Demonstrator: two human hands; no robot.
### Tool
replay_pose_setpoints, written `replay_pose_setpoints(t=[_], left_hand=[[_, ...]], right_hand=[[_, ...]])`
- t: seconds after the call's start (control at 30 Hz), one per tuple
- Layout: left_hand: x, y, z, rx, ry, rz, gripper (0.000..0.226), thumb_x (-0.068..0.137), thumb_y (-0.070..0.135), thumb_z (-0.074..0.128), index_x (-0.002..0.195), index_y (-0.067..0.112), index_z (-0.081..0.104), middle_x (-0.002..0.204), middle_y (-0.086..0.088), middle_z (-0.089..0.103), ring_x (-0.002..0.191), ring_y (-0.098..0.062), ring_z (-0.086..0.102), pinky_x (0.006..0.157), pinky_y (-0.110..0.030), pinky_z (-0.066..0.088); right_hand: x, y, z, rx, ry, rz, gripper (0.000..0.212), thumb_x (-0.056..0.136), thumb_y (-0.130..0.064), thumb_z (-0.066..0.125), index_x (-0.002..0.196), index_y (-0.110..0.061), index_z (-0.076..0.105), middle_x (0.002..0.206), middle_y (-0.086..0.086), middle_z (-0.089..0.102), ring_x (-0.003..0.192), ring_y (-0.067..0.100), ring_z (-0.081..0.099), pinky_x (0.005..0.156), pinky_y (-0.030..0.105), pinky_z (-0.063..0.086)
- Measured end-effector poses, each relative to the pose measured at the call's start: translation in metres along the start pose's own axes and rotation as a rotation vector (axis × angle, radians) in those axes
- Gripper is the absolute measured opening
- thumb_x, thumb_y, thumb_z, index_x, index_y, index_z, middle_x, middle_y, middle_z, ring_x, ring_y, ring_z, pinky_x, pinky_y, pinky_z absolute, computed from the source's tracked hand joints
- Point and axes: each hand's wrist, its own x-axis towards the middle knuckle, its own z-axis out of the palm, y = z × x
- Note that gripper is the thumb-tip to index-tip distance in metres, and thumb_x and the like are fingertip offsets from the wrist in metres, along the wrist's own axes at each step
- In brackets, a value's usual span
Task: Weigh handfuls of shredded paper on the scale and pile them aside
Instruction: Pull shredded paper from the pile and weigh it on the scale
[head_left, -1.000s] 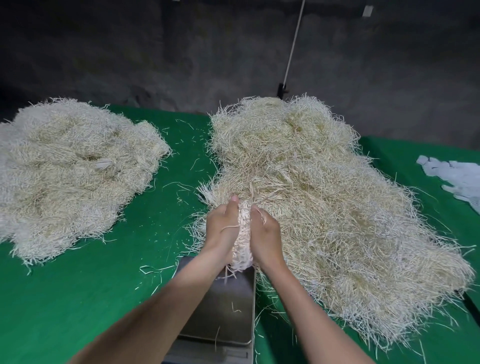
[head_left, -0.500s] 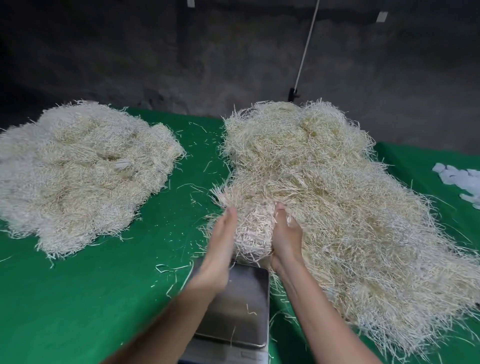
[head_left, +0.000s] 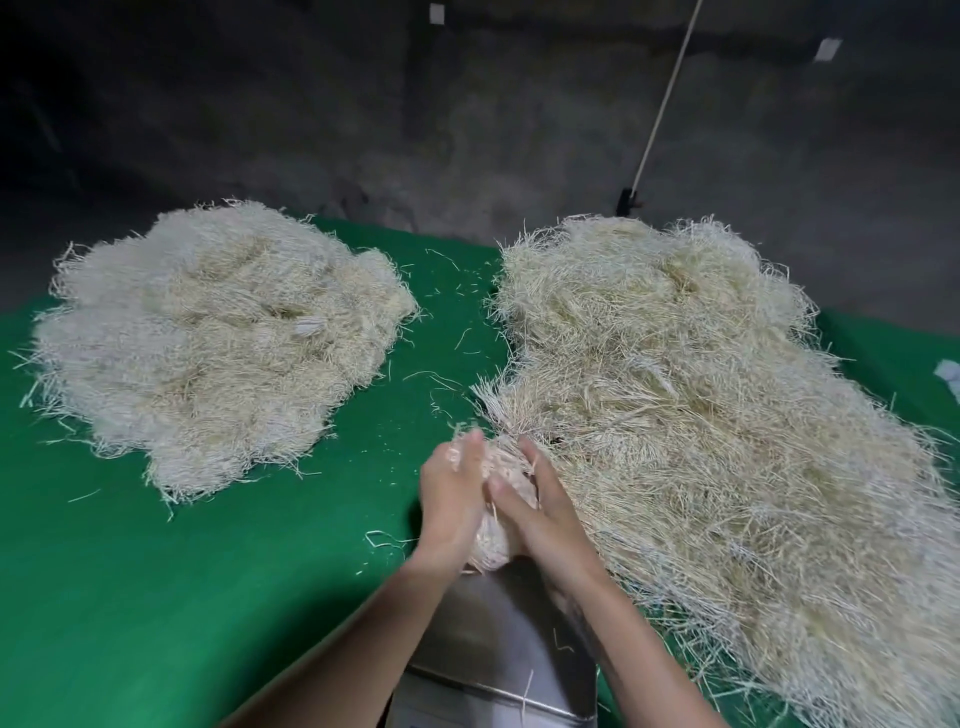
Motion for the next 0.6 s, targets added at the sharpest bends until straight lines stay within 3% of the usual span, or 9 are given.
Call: replay_pose_setpoints(t=[0.07, 0.17, 0.23, 0.27, 0.3, 0.37, 0.43, 0.5, 0.6], left_hand=[[-0.011, 0.005, -0.001, -0.04, -0.162, -0.024, 0.072, 0.086, 0.064, 0.042, 0.136, 0.012, 0.043, 0.127, 0.007, 0.051, 0.109, -0.006, 0.05, 0.089, -0.023, 0.04], [-0.015, 0.01, -0.02, -0.142, -0.259, -0.12, 0.09, 0.072, 0.078, 0.032, 0.146, 0.029, 0.026, 0.147, 0.008, 0.033, 0.125, -0.008, 0.038, 0.098, -0.027, 0.027], [-0.018, 0.004, -0.043, -0.158, -0.339, -0.033, 0.078, 0.079, 0.069, 0.047, 0.145, 0.037, 0.021, 0.138, 0.021, 0.04, 0.114, 0.008, 0.045, 0.094, -0.013, 0.029], [-0.02, -0.002, -0.051, -0.185, -0.394, -0.02, 0.064, 0.087, 0.054, 0.052, 0.142, 0.038, 0.024, 0.127, 0.032, 0.047, 0.104, 0.018, 0.05, 0.088, -0.006, 0.036], [-0.02, -0.007, -0.057, -0.234, -0.433, -0.033, 0.048, 0.093, 0.035, 0.054, 0.136, 0.038, 0.032, 0.117, 0.037, 0.055, 0.099, 0.018, 0.055, 0.084, -0.011, 0.046], [-0.011, -0.016, -0.068, -0.302, -0.345, -0.068, 0.045, 0.092, 0.011, 0.057, 0.131, 0.03, 0.045, 0.126, 0.019, 0.06, 0.112, -0.004, 0.059, 0.094, -0.038, 0.05], [0.009, -0.019, -0.083, -0.301, -0.162, -0.067, 0.055, 0.087, 0.008, 0.063, 0.137, 0.021, 0.045, 0.138, 0.0, 0.052, 0.125, -0.022, 0.05, 0.105, -0.051, 0.039], [0.031, -0.018, -0.103, -0.224, -0.033, -0.02, 0.061, 0.084, 0.012, 0.069, 0.138, 0.026, 0.044, 0.136, 0.011, 0.044, 0.127, -0.014, 0.043, 0.11, -0.044, 0.033], [0.072, -0.02, -0.137, -0.213, 0.063, 0.049, 0.06, 0.082, 0.015, 0.071, 0.127, 0.042, 0.042, 0.131, 0.013, 0.038, 0.123, -0.004, 0.032, 0.103, -0.031, 0.027]], right_hand=[[0.006, -0.002, 0.009, -0.038, 0.16, -0.013, 0.056, 0.089, -0.053, 0.053, 0.139, -0.032, 0.04, 0.145, -0.008, 0.041, 0.128, 0.007, 0.04, 0.108, 0.032, 0.035], [0.019, -0.004, 0.014, 0.109, 0.365, 0.058, 0.063, 0.089, -0.05, 0.053, 0.14, -0.015, 0.042, 0.145, 0.004, 0.042, 0.127, 0.014, 0.043, 0.105, 0.03, 0.034], [0.027, -0.004, 0.021, 0.225, 0.395, 0.09, 0.074, 0.088, -0.052, 0.055, 0.145, -0.01, 0.033, 0.149, 0.008, 0.036, 0.13, 0.019, 0.04, 0.105, 0.03, 0.031], [0.031, -0.003, 0.028, 0.248, 0.362, 0.101, 0.081, 0.085, -0.057, 0.055, 0.147, -0.011, 0.028, 0.151, 0.009, 0.032, 0.134, 0.023, 0.036, 0.109, 0.036, 0.031], [0.036, -0.002, 0.038, 0.238, 0.301, 0.116, 0.086, 0.083, -0.061, 0.054, 0.148, -0.012, 0.025, 0.152, 0.009, 0.03, 0.137, 0.025, 0.034, 0.111, 0.04, 0.03], [0.046, 0.0, 0.062, 0.163, 0.205, 0.141, 0.084, 0.085, -0.06, 0.053, 0.149, -0.014, 0.022, 0.153, 0.008, 0.029, 0.138, 0.025, 0.032, 0.111, 0.04, 0.03], [0.058, -0.001, 0.083, 0.066, 0.155, 0.125, 0.074, 0.089, -0.055, 0.052, 0.147, -0.017, 0.027, 0.152, 0.005, 0.03, 0.135, 0.022, 0.035, 0.107, 0.036, 0.033], [0.068, -0.005, 0.098, 0.078, 0.057, 0.052, 0.062, 0.089, -0.049, 0.056, 0.143, -0.028, 0.035, 0.147, 0.0, 0.038, 0.126, 0.015, 0.042, 0.103, 0.033, 0.035], [0.082, 0.004, 0.117, 0.181, -0.038, 0.037, 0.062, 0.08, -0.043, 0.063, 0.137, -0.037, 0.038, 0.136, -0.004, 0.048, 0.122, 0.012, 0.049, 0.108, 0.042, 0.037]])
